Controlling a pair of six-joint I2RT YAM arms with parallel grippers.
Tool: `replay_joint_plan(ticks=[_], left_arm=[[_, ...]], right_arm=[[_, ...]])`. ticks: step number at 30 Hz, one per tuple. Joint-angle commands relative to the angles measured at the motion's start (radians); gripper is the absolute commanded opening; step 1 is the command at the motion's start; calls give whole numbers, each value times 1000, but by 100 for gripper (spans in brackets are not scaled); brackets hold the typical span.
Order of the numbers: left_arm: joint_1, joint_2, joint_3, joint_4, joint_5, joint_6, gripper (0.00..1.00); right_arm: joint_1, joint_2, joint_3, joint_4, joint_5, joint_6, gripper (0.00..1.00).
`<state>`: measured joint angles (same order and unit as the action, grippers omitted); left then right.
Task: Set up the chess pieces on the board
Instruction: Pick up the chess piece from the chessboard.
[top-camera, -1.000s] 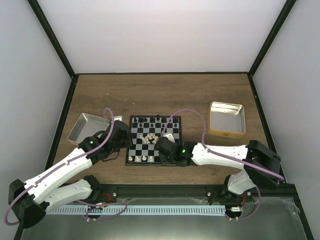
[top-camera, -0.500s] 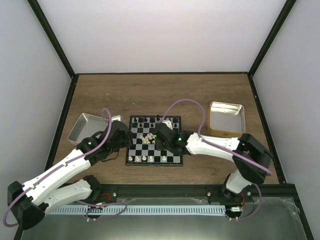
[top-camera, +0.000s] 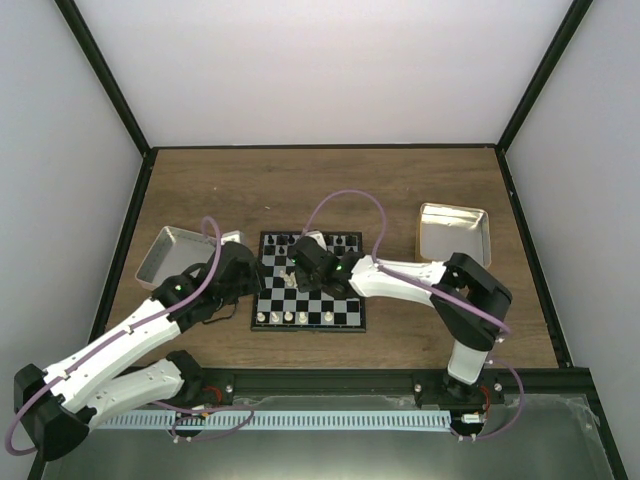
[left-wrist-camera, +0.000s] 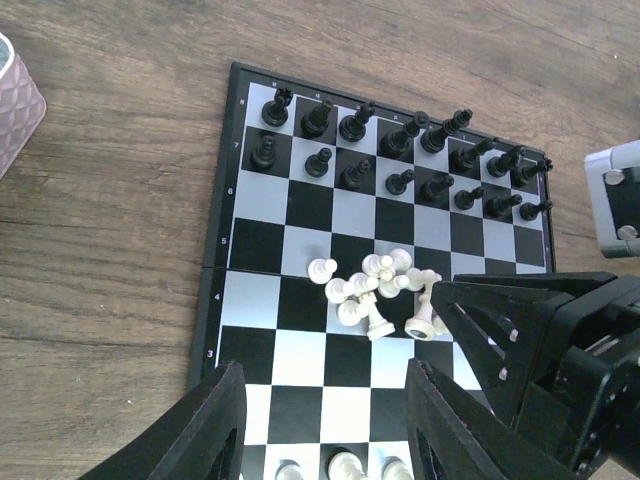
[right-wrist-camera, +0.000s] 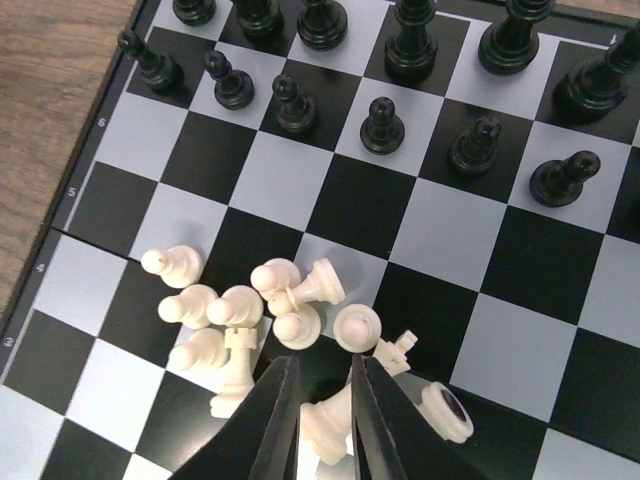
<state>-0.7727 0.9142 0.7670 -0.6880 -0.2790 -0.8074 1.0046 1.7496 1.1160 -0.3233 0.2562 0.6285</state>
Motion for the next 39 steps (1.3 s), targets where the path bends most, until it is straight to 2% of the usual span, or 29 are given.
replay_joint_plan(ticks=[1,20,29,39], left_arm=[[3,-6,-11,14,1,-3,46],[4,-1,-8,10,-3,-14,45],[3,1,-7,7,-1,-11,45],[3,-3,-8,5,1,-13,45]], right_arm=[[-13,25,31,21,24,-43,16],[-36,100,75,47,41,-98,20],[-37,108,85,40,42,-102,13],[-38,132,89,31,43,-94,17]])
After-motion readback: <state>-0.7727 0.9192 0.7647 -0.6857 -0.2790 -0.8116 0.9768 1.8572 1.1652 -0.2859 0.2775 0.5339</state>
